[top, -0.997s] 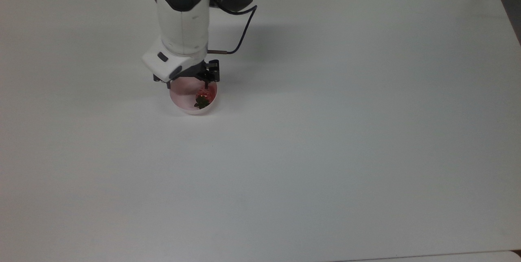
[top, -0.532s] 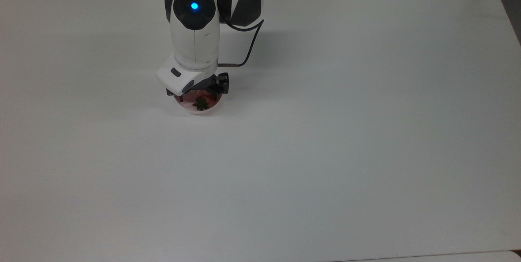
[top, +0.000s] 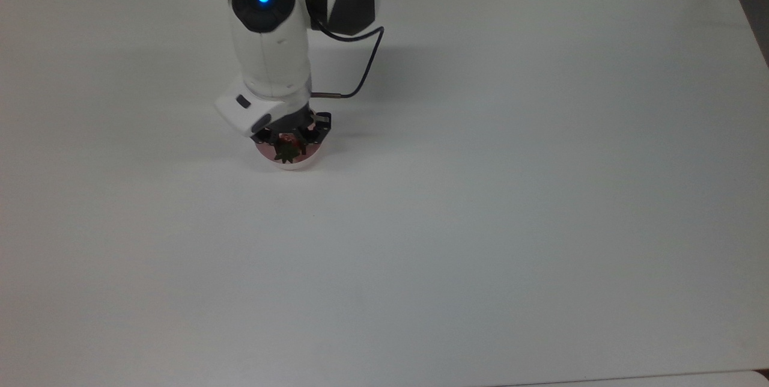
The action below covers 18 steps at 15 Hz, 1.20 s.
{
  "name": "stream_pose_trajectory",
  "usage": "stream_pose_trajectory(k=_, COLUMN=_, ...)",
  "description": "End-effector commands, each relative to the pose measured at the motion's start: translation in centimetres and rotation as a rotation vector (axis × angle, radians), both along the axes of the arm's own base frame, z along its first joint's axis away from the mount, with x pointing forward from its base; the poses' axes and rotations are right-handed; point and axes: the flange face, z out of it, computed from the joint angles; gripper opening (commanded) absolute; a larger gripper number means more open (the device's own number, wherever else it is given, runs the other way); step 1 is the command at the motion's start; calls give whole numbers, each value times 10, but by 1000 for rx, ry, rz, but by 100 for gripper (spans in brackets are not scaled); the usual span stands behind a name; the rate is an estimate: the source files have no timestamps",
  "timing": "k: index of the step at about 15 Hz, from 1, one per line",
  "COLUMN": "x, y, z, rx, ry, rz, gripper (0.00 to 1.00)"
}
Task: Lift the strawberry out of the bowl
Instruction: 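Lift the strawberry out of the bowl and carry it beside the bowl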
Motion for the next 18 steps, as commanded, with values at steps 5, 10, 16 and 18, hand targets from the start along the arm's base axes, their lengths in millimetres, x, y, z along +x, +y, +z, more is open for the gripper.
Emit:
stream_pose_trajectory(k=5, x=23, y=-81, z=52, rx=2, ry=-86, rz=-44, gripper=28)
stream_pose_trajectory(k=10, x=51, y=-114, z=-2, rx=-30, ry=-175, rz=-61, gripper=28)
stream_pose_trajectory(k=16, x=51, y=-112, z=9, rx=-39, ry=-182, rz=-38, gripper=100)
stream_pose_trajectory(k=18, x=40, y=-106, z=59, rx=-30, ry=-175, rz=-65, gripper=100)
